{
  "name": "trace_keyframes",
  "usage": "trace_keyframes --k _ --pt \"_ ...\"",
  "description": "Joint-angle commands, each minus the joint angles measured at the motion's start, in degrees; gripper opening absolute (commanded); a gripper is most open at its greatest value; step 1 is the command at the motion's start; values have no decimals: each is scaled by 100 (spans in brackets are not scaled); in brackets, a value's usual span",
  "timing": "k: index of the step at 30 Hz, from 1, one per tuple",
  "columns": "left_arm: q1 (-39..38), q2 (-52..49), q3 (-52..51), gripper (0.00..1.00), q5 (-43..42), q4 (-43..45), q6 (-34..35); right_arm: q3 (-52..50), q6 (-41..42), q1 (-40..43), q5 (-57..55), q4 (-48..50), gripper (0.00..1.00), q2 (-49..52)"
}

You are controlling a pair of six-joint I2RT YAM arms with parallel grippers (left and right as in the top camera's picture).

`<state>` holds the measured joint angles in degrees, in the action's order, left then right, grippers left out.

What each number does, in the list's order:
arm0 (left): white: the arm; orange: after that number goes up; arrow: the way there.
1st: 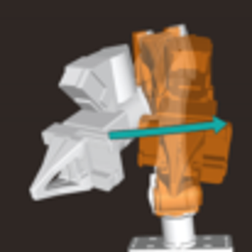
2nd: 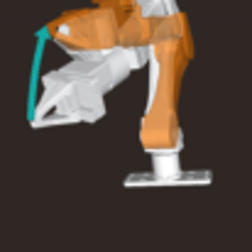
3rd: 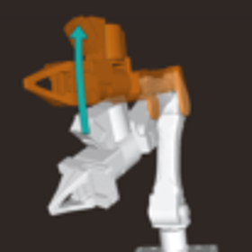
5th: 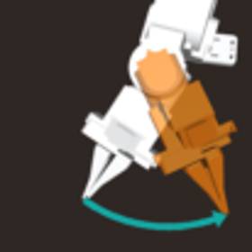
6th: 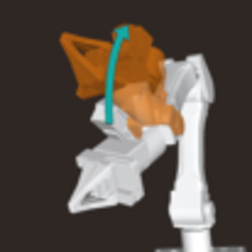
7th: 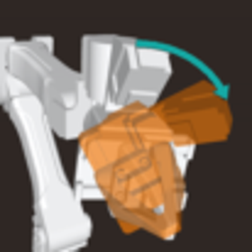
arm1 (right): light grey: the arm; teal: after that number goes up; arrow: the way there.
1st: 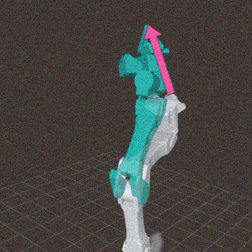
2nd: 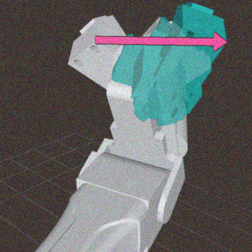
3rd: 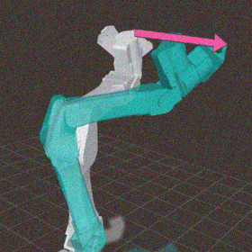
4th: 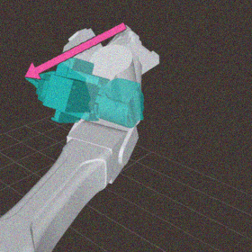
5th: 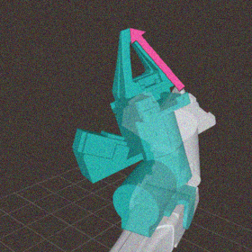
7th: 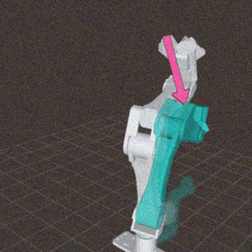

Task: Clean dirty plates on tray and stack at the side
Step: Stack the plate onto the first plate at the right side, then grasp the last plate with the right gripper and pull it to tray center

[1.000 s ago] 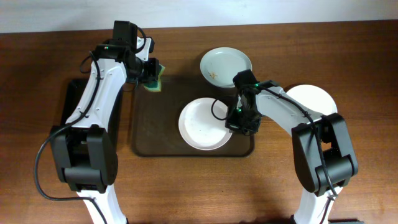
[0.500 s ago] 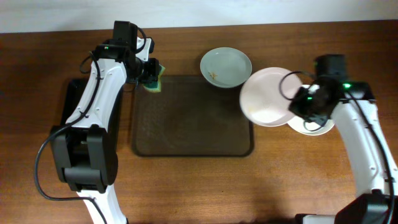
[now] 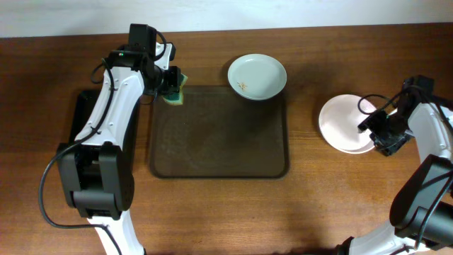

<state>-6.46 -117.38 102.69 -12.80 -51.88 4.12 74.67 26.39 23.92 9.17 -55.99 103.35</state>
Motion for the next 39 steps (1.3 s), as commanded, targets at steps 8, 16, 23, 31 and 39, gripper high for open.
trace_keyframes --k 8,16,23,31,39 --pt "-9 7 48 1 20 37 -50 2256 326 -2435 511 949 76 466" --pt "-13 7 48 1 20 -7 -50 4640 435 -2879 177 481 62 3108" --pt "-13 7 48 1 20 -9 -50 4607 431 -2997 63 407 37 3676" --pt "-13 7 48 1 20 -7 -50 4601 361 -3104 -81 -236 4 3652" --pt "-13 7 48 1 22 -9 -50 4653 -372 -3508 -221 -1609 4 2656"
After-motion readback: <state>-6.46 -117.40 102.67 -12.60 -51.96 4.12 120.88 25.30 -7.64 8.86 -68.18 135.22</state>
